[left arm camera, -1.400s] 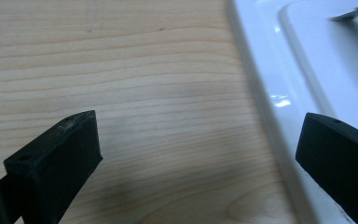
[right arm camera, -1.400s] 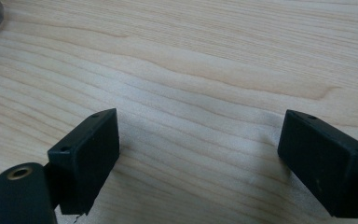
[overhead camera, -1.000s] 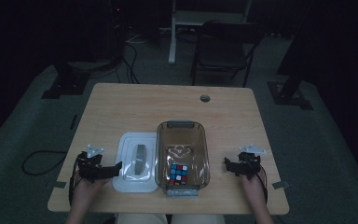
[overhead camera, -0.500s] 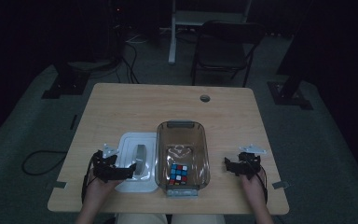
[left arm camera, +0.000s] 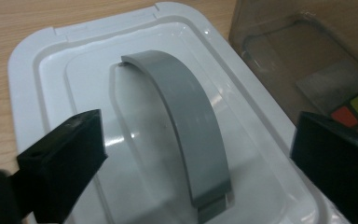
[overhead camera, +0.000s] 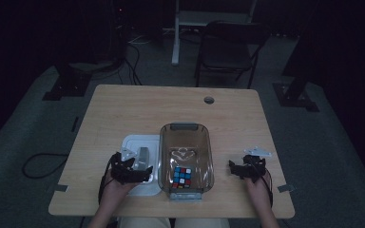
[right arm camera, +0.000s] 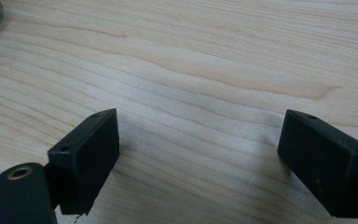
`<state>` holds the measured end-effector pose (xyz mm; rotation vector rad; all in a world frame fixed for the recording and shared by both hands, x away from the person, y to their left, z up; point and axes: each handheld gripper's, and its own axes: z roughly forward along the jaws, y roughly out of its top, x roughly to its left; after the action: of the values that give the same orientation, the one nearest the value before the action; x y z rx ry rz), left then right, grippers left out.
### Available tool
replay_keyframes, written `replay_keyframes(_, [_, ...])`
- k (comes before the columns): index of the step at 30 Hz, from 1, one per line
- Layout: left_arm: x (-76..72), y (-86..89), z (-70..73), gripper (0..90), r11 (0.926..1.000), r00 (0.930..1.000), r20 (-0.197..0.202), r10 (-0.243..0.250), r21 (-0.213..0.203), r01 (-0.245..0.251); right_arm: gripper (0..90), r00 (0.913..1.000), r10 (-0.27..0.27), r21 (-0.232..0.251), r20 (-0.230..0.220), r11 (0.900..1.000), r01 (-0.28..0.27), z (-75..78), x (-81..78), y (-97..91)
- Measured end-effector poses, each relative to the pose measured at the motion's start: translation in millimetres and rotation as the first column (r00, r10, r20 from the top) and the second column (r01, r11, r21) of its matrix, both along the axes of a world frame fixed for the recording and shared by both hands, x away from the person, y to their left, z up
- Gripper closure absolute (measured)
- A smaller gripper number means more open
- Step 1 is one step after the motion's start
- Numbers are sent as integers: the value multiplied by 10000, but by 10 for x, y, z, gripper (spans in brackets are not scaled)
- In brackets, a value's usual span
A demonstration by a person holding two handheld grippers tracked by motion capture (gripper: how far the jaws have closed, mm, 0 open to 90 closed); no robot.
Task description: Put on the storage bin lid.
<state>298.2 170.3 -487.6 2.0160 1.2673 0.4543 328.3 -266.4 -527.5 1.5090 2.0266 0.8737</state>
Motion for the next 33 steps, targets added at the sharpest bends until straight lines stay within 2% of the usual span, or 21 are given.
replay_keyframes(5, [48, -33, -39, 68, 10000, 9999, 83, 75, 3, -75, 124, 10000, 1, 10, 0, 10000, -1, 0, 0, -1])
replay_keyframes(7, [53, -48, -54, 177, 9998, 9998, 198, 5, 178, -9, 124, 10000, -2, 27, -6, 10000, 2, 1, 0, -2])
replay_keyframes(9, [67, -46, -72, 199, 9999, 9999, 120, -18, 139, 17, 127, 10000, -3, 111, -5, 9999, 4, 2, 4, -9])
replay_keyframes(11, [74, -33, -88, 350, 10000, 9999, 103, -82, 29, 81, 127, 10000, -75, 279, -16, 9996, 76, 6, 9, -21])
replay_keyframes(13, [80, -30, -104, 429, 9998, 9998, 126, -178, 45, 177, 128, 10000, -23, 435, -42, 9990, 25, 12, 17, -26])
replay_keyframes(15, [80, -32, -118, 487, 9994, 9994, 229, -269, 205, 265, 128, 9999, 93, 512, -65, 9987, -90, 30, 18, -17])
replay_keyframes(20, [88, -16, -130, 602, 9994, 9991, 313, -299, 168, 294, 128, 9989, 401, 785, 247, 9960, -419, 122, -36, 86])
replay_keyframes(26, [122, 66, -127, 657, 9993, 9999, 86, 93, -357, -90, 128, 9868, 1415, 855, 792, 9853, -1481, 241, -147, 336])
replay_keyframes(28, [120, 104, -116, 681, 9986, 9996, 163, 234, -471, -226, 128, 9815, 1736, 865, 810, 9798, -1805, 231, -178, 413])
replay_keyframes(33, [79, 171, -22, 693, 9987, 9976, 592, 369, -370, -347, 128, 9696, 2386, 711, 535, 9677, -2420, 153, -212, 561])
